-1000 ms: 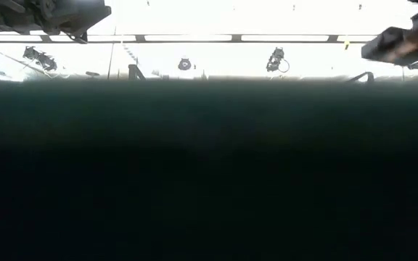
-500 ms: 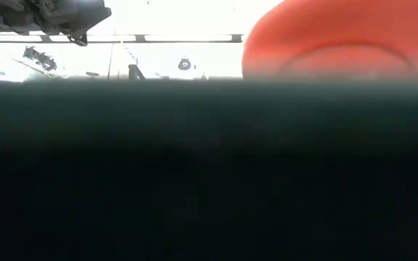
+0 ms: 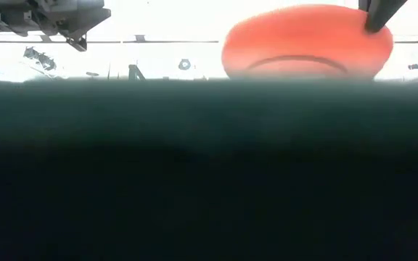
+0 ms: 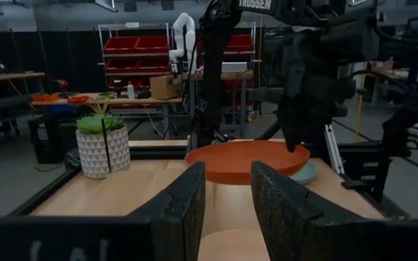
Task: Place and stack plates onto a shelf
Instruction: Put the orange plate on the shelf
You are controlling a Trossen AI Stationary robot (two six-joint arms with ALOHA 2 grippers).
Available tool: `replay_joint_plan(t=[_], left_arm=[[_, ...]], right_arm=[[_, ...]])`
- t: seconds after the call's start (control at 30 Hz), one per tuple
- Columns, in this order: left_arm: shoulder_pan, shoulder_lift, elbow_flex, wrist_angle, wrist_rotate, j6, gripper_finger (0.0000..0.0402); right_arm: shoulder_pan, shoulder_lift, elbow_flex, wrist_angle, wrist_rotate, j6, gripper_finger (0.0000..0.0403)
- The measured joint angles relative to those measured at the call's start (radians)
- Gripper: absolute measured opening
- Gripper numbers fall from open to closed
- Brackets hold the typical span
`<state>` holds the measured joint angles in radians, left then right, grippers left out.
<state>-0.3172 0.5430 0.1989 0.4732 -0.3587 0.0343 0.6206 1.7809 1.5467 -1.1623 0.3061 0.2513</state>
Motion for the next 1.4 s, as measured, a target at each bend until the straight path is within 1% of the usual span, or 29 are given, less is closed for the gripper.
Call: replay_joint_plan(t=[0.1,0.23,0.67,0.9,1.07,1.2,1.4], left_arm=[[0.000,0.000,0.000,0.000,0.000,-0.023,0.0119],[-0.001,0.000,0.000,-0.012,0.000,-0.066,0.0119],[-0.001,0.000,0.000,-0.181,0.001,-0.227,0.0119],[-0.001,0.000,0.000,-0.203,0.001,-0.255,0.0119],[-0.001,0.000,0.000,-0.203,0.001,-0.255,0.0119],[-0.001,0.000,0.000,-0.203,0.001,-0.259,0.0119],[-0.001,0.000,0.000,-0.211,0.001,-0.258,0.0119]], right_arm=[[-0.021,0.000,-0.007,-0.017,0.010,-0.029,0.0014],[-0.052,0.001,-0.062,-0.019,0.014,-0.074,0.0014],[-0.159,0.001,-0.171,-0.006,-0.004,-0.123,0.0014],[-0.224,0.000,-0.233,0.040,-0.024,-0.174,0.0014],[-0.273,-0.001,-0.257,0.042,-0.023,-0.177,0.0014],[-0.311,-0.047,-0.305,0.089,-0.028,-0.180,0.0014],[-0.376,-0.191,-0.441,0.224,-0.037,-0.183,0.0014]])
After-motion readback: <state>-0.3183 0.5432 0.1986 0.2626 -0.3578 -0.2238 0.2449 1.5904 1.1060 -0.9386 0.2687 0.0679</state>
